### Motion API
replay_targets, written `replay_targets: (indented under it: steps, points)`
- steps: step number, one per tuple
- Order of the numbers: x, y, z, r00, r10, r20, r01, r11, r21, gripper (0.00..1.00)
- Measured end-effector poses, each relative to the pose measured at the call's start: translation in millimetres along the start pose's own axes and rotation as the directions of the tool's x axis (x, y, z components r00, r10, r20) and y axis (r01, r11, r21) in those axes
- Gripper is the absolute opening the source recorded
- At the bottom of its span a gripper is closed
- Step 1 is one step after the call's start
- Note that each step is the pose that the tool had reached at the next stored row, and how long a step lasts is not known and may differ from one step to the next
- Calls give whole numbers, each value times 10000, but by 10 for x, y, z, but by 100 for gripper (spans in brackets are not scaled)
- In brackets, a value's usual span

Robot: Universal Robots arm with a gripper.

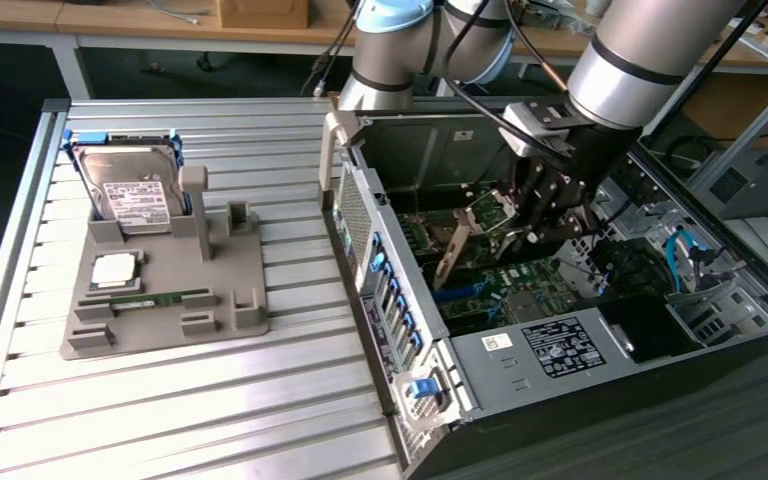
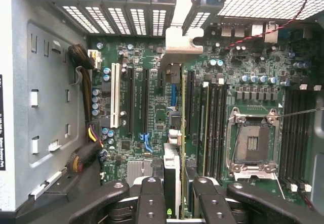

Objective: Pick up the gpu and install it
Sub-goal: 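Insert the gpu into the slot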

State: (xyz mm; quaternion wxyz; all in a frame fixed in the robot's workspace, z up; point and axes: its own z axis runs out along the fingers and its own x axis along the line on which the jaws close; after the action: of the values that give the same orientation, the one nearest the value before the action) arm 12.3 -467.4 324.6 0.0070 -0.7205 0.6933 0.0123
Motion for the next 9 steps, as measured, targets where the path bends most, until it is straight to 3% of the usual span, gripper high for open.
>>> replay_targets:
  steps: [9]
  points:
    - [47, 7, 2, 10000, -1, -1, 1, 10000, 0, 27]
